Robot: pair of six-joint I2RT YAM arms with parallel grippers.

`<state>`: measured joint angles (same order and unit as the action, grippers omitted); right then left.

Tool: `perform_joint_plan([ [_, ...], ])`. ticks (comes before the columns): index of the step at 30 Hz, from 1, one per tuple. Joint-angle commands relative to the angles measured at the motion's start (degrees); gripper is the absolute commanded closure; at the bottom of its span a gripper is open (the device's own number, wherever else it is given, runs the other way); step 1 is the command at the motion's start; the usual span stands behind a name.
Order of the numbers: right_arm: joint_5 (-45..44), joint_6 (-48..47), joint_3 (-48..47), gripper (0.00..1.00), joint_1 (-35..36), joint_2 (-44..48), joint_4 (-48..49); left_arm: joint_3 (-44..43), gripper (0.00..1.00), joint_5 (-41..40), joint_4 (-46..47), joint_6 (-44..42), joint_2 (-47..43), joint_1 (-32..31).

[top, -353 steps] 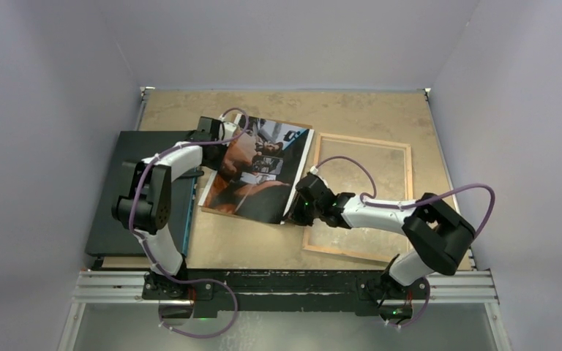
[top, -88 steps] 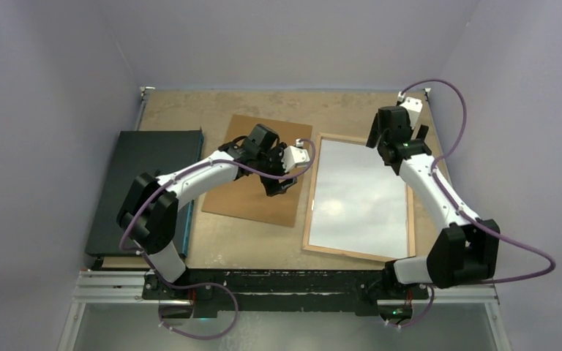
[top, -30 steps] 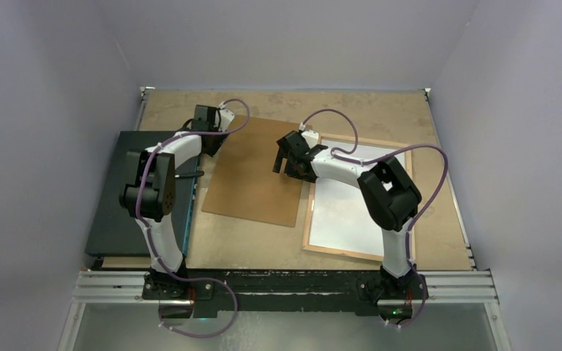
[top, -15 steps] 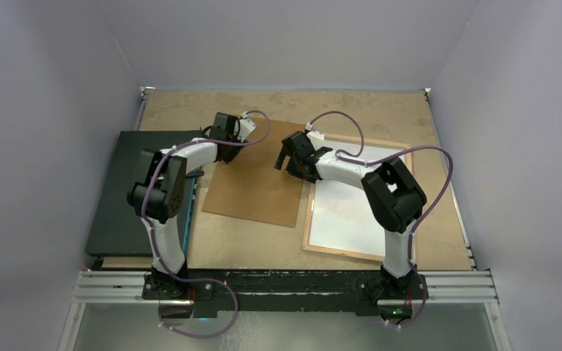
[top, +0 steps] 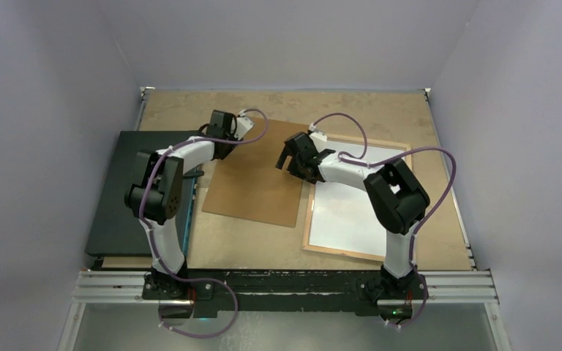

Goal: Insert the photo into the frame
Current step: Move the photo frame item to the center of the board.

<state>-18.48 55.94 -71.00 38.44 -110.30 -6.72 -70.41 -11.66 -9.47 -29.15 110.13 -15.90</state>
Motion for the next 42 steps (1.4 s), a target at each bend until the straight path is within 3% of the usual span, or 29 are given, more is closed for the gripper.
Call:
perform_joint_plan([
  [1, 0.7, 2.0, 2.4, 0.01, -0.4, 0.1, -3.7, -3.8, 0.65, -3.6, 1.4, -3.8, -0.8, 1.0],
  [6, 1.2, 2.3, 2.5, 0.01, -0.4, 0.7, -3.5, -1.2, 0.69, -7.1, 5.0, -5.9, 2.3, 1.7],
  [12, 1.8, 2.7, 2.1, 0.01, -0.5, 0.2, -3.2, 0.8, 0.69, -4.8, 4.5, -4.8, 4.4, 1.9],
  [17, 2.7, 3.3, 2.2, 0.01, -0.5, -0.2, -2.6, 0.8, 0.69, 2.2, -0.9, -1.4, 5.1, 1.8],
  [24, 9.3, 5.4, 2.8, 0.01, -1.4, 1.0, 2.8, 1.5, 0.69, 18.4, -8.4, 5.4, 6.3, 1.8],
  [31, 17.9, 9.0, 4.1, 0.01, -3.0, 4.5, 10.5, 3.4, 0.70, 24.8, -8.9, 7.4, 7.3, 1.8],
  [42, 20.6, 11.2, 5.4, 0.02, -3.2, 13.9, 13.4, 6.1, 0.73, 30.6, -9.6, 9.5, 5.4, -0.5],
])
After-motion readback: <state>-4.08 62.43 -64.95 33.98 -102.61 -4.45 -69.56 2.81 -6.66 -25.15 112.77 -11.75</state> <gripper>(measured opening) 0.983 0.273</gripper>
